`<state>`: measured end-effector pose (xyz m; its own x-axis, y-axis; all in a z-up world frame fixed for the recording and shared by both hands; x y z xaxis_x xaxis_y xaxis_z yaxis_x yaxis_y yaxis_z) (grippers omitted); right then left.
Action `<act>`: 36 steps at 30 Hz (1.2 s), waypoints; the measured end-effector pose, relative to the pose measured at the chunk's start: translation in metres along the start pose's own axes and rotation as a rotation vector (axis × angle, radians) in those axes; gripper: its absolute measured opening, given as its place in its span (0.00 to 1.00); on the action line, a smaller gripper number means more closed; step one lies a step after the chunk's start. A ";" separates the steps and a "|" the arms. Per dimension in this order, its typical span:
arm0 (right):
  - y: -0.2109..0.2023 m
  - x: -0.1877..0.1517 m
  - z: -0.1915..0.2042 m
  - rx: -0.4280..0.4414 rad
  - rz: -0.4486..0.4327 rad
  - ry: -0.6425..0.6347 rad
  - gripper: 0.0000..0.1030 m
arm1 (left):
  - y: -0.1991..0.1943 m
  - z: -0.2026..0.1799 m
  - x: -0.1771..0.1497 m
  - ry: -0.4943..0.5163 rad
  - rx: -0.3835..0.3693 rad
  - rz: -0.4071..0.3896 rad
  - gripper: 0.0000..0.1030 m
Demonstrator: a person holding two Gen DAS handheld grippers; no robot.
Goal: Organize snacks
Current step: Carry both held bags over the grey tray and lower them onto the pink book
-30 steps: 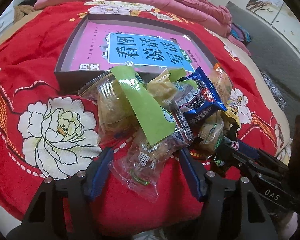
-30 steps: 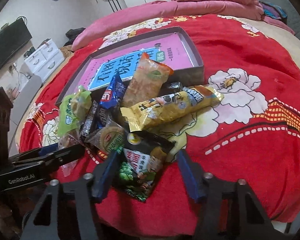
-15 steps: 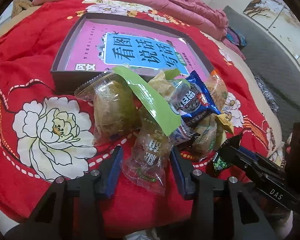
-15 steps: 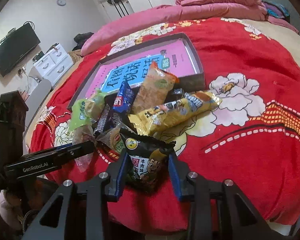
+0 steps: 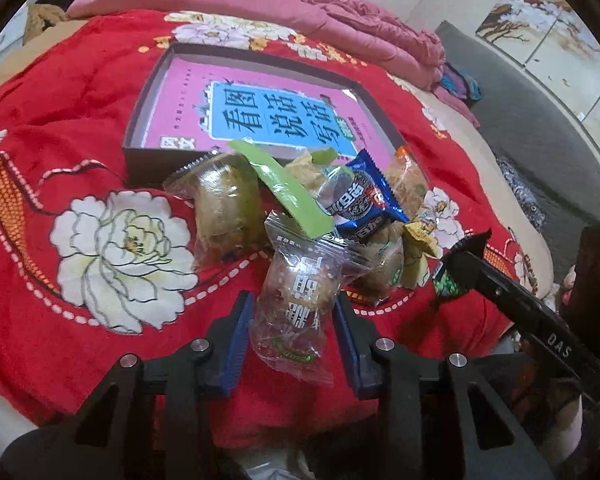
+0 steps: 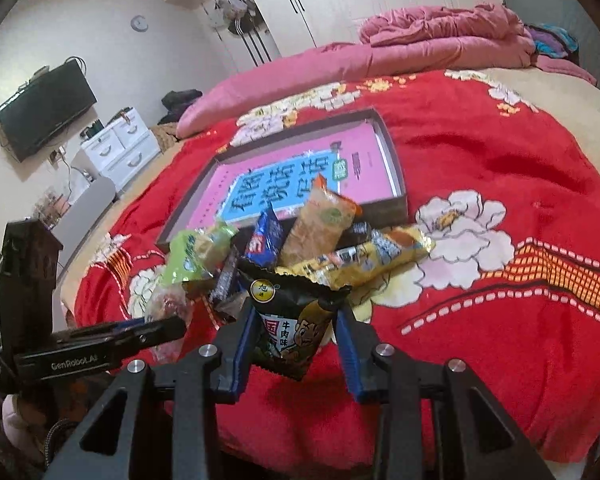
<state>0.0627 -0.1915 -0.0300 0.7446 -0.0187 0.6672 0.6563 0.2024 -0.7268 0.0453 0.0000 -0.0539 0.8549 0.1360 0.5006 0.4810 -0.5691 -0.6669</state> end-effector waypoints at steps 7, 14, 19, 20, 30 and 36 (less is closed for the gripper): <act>-0.008 0.014 0.005 0.023 -0.052 -0.004 0.37 | -0.022 -0.003 0.006 0.016 0.009 -0.071 0.39; -0.011 0.027 0.010 0.027 -0.094 -0.007 0.37 | -0.035 0.009 0.015 -0.010 0.034 -0.122 0.39; -0.010 0.035 0.012 0.031 -0.108 0.004 0.37 | -0.041 0.014 0.031 0.005 0.064 -0.173 0.39; -0.010 0.037 0.013 0.032 -0.112 0.006 0.37 | -0.041 0.014 0.034 0.008 0.069 -0.181 0.39; -0.001 0.055 0.016 0.027 -0.138 0.020 0.37 | -0.036 0.020 0.063 -0.014 0.073 -0.234 0.39; 0.005 0.069 0.009 0.007 -0.161 0.040 0.37 | -0.031 0.028 0.080 -0.018 0.097 -0.256 0.39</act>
Point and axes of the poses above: each gripper's, at about its wrist camera, not at the fingertips, and y roughly the way its jaws point, z to its left, x to its top, the point moved 5 cm from there along y, roughly the way its jaws point, and after that the axes turned 14 degrees about -x, right-handed, at the moved point
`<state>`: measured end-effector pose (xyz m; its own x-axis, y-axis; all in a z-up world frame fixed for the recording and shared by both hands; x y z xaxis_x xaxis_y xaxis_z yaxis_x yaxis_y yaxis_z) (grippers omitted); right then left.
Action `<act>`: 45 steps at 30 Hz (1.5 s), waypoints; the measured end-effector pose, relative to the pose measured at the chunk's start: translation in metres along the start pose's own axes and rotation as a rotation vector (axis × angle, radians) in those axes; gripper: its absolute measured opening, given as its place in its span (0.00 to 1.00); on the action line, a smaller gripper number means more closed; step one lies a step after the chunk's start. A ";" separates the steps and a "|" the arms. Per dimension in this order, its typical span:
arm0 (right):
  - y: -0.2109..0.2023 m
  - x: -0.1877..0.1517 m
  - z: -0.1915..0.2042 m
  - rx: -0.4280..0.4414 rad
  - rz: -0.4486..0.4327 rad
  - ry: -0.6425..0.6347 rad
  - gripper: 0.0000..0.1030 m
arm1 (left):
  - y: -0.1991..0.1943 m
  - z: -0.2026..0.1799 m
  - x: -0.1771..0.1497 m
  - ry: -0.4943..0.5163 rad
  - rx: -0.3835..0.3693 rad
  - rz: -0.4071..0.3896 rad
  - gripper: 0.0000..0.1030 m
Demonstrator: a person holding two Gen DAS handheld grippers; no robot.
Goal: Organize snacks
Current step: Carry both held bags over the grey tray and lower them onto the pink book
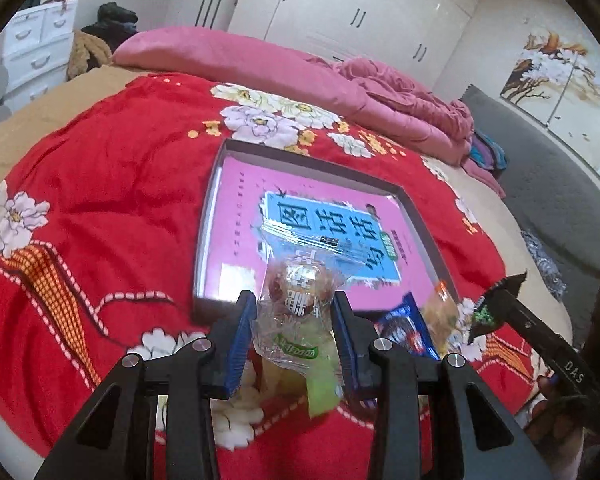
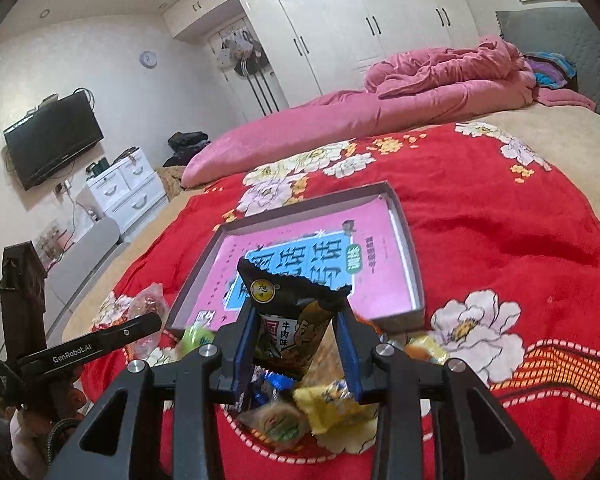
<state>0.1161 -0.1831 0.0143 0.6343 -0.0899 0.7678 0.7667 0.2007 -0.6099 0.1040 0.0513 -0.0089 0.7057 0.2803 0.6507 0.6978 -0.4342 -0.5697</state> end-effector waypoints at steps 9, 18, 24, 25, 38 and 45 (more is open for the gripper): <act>0.015 0.019 -0.013 -0.042 -0.024 0.029 0.37 | 0.020 0.006 0.018 0.012 0.026 -0.015 0.39; 0.033 0.037 -0.022 -0.091 -0.044 0.024 0.37 | 0.038 0.015 0.026 -0.003 0.033 0.005 0.39; 0.053 0.046 -0.035 -0.135 -0.019 0.043 0.37 | 0.050 0.027 0.029 -0.027 0.049 0.038 0.39; 0.056 0.046 -0.037 -0.138 -0.010 0.046 0.37 | 0.052 0.028 0.029 -0.030 0.052 0.044 0.39; 0.083 0.035 -0.035 -0.183 0.092 -0.010 0.37 | 0.071 0.033 0.030 -0.044 0.062 0.078 0.39; 0.095 0.027 -0.037 -0.205 0.145 -0.032 0.37 | 0.082 0.035 0.026 -0.059 0.075 0.110 0.39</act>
Point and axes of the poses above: each gripper's, at about its wrist camera, not at the fingertips, and y roughly the way its jaws point, z to its left, x to its top, the point moved 5 cm from there along y, roughly the way its jaws point, and after that the axes turned 14 degrees about -x, right-handed, at the moved point
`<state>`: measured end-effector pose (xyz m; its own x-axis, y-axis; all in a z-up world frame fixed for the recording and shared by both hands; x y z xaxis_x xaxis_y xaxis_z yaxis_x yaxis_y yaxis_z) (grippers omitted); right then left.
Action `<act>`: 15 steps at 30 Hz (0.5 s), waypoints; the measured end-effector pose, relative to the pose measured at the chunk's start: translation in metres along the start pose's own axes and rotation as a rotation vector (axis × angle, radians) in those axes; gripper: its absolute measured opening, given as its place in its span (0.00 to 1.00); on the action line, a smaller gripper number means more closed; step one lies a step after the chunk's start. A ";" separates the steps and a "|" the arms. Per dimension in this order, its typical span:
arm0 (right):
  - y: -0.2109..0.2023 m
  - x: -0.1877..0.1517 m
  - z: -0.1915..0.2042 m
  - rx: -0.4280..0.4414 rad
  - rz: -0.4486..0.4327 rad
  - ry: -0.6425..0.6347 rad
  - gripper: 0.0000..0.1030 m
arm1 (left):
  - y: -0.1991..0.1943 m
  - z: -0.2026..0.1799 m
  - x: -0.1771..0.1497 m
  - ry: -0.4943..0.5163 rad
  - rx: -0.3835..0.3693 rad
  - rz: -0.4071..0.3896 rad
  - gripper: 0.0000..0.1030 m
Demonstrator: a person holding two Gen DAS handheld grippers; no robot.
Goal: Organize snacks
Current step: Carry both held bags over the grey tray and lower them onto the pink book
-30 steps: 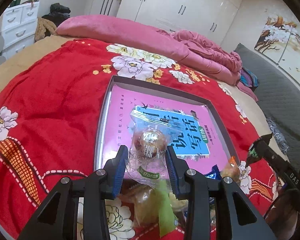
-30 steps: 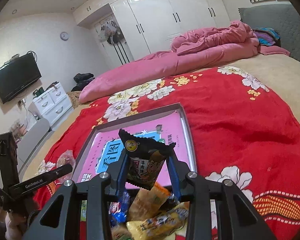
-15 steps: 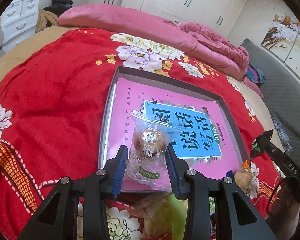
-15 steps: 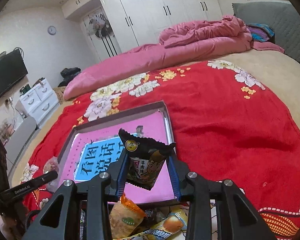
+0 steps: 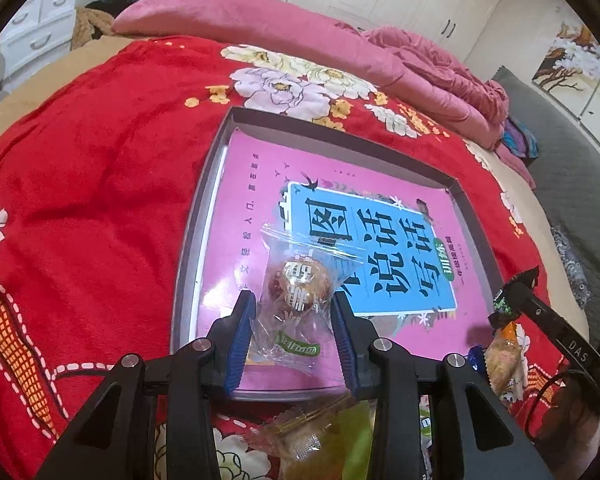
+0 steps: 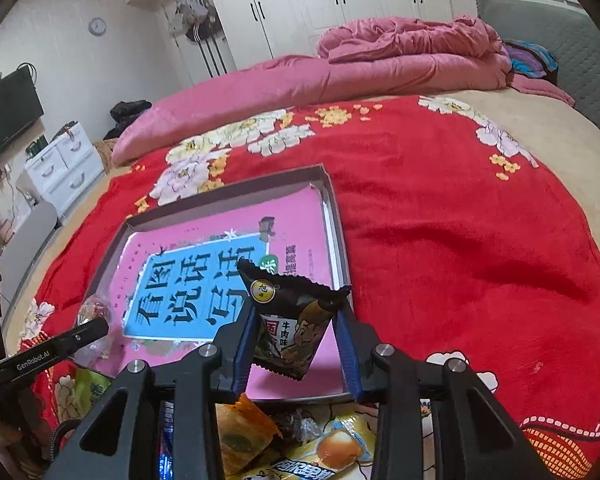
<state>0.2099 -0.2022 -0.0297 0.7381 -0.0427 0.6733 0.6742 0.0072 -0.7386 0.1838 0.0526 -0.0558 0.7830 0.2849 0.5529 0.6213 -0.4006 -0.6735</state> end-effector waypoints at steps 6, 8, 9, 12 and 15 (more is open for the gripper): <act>0.011 -0.006 -0.002 -0.010 0.051 -0.004 0.37 | 0.002 0.005 0.000 -0.008 0.006 0.007 0.39; 0.012 -0.007 -0.002 -0.011 0.055 -0.006 0.37 | 0.003 0.006 0.000 -0.008 0.014 0.009 0.39; 0.013 -0.007 -0.001 -0.011 0.054 -0.007 0.37 | 0.004 0.006 0.000 -0.010 0.016 0.009 0.39; 0.015 -0.007 0.000 -0.015 0.057 -0.012 0.37 | 0.008 0.007 0.002 -0.003 0.030 0.011 0.39; 0.018 -0.006 0.000 -0.014 0.063 -0.010 0.37 | 0.009 0.006 0.003 0.008 0.037 0.011 0.39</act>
Point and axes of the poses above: each gripper's, at about its wrist camera, not at the fingertips, and y roughly the way its jaws point, z to its left, x to its top, the point moved 5 cm from there along y, roughly the way its jaws point, and after that the axes turned 14 degrees about -x, right-handed, at the moved point
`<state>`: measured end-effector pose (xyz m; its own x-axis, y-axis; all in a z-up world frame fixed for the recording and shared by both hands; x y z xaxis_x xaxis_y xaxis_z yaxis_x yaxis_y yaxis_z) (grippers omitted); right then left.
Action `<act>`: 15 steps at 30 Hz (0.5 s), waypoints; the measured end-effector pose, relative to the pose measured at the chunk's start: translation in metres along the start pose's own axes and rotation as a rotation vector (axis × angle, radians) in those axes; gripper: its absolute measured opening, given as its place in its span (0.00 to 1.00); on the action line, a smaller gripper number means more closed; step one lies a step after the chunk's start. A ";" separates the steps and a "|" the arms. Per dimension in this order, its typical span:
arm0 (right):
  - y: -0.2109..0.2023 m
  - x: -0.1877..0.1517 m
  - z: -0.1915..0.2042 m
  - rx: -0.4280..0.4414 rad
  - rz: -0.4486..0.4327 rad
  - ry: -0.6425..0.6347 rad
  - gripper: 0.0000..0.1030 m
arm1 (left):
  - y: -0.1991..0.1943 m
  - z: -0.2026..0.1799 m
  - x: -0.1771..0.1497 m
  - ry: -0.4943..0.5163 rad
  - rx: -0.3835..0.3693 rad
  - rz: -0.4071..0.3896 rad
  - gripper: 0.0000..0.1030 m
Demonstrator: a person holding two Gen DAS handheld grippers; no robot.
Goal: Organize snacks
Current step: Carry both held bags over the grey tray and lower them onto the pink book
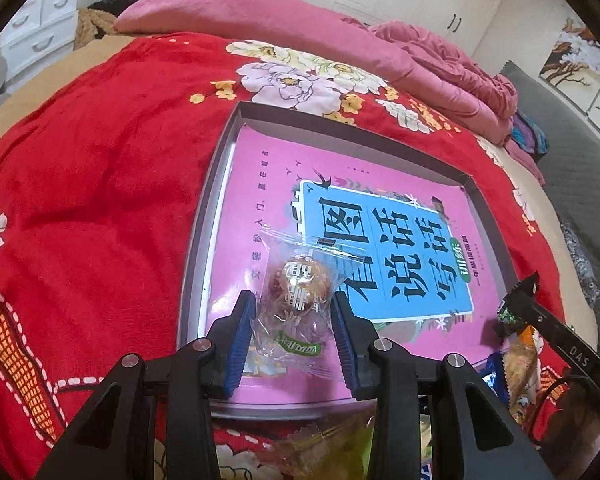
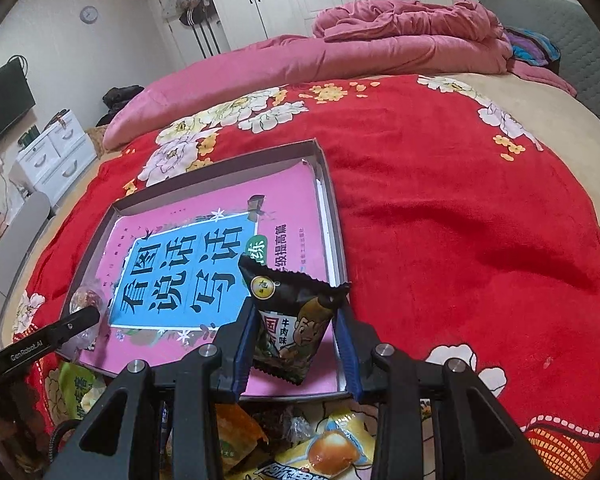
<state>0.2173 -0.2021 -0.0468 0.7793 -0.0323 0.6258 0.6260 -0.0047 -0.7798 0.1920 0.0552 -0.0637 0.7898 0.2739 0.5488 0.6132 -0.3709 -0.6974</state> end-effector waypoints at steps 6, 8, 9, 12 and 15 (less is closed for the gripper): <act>0.005 -0.001 0.004 -0.005 0.006 -0.021 0.37 | 0.003 -0.002 -0.002 0.025 0.010 0.010 0.39; 0.005 -0.001 0.006 0.004 0.008 -0.021 0.37 | 0.003 -0.004 -0.002 0.030 0.008 0.014 0.39; 0.005 -0.002 0.006 0.008 0.008 -0.021 0.37 | 0.004 -0.005 -0.003 0.034 0.009 0.017 0.39; 0.005 -0.002 0.009 0.014 0.008 -0.029 0.37 | 0.005 -0.007 -0.004 0.045 0.009 0.025 0.40; 0.006 -0.004 0.011 0.021 0.015 -0.034 0.37 | 0.005 -0.008 -0.005 0.052 0.016 0.029 0.40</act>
<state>0.2182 -0.1912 -0.0535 0.7887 0.0021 0.6148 0.6147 0.0166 -0.7886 0.1915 0.0451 -0.0667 0.8061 0.2162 0.5509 0.5901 -0.3641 -0.7206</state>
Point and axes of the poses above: each gripper's, at about its wrist camera, not at the fingertips, and y roughly the way its jaws point, z to its left, x to its top, the point moved 5 cm from there along y, roughly the way its jaws point, and after that the axes turned 14 degrees about -x, right-handed, at the moved point
